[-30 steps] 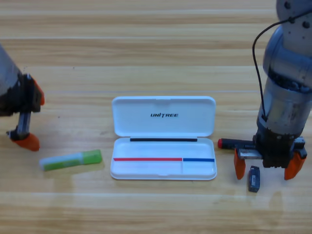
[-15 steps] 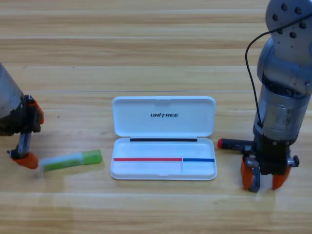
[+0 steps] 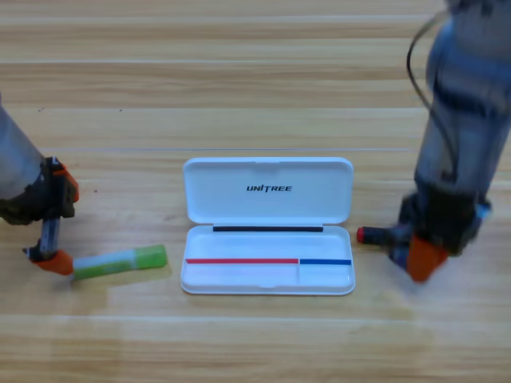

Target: Clean up eraser and pencils

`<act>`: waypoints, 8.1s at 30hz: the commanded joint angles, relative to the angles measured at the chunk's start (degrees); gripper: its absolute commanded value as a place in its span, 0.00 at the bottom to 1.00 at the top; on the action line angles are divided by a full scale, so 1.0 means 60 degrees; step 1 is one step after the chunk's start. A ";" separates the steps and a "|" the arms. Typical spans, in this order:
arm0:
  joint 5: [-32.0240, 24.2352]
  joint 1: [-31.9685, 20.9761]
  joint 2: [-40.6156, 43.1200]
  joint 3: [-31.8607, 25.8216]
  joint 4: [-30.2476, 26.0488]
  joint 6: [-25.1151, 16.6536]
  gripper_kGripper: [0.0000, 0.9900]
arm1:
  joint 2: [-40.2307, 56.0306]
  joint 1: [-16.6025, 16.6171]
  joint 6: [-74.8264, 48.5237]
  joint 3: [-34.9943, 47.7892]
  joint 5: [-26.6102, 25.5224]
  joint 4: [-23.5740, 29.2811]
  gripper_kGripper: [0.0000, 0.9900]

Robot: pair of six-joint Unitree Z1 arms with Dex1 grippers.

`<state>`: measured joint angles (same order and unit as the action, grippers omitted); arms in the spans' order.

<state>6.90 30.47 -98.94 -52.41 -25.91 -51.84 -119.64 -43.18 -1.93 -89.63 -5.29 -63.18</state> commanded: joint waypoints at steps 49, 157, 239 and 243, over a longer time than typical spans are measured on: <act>-0.0212 0.0839 -0.1937 -0.1064 -0.0574 0.0246 0.00 | -0.1081 -0.0962 -0.5978 -0.2567 -0.0583 -0.1101 0.86; -0.0388 0.3886 -0.3373 -0.5927 -0.4617 0.2619 1.00 | 0.0853 -0.0449 -0.7618 -0.0692 -0.0129 -0.0047 0.00; -0.7243 -0.3555 -0.7094 -1.3574 -0.6374 0.1125 0.00 | 0.6023 -0.1958 -0.3532 0.1447 -0.2532 0.3117 0.99; -0.7302 -0.3072 -0.7577 -1.3735 -0.6873 0.0832 0.00 | 0.6038 -0.1958 -0.3502 0.1447 -0.2532 0.3147 0.99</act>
<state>-35.95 8.84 -138.31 -133.99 -64.66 -45.59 -84.34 -56.32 -23.76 -82.54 -19.47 -45.11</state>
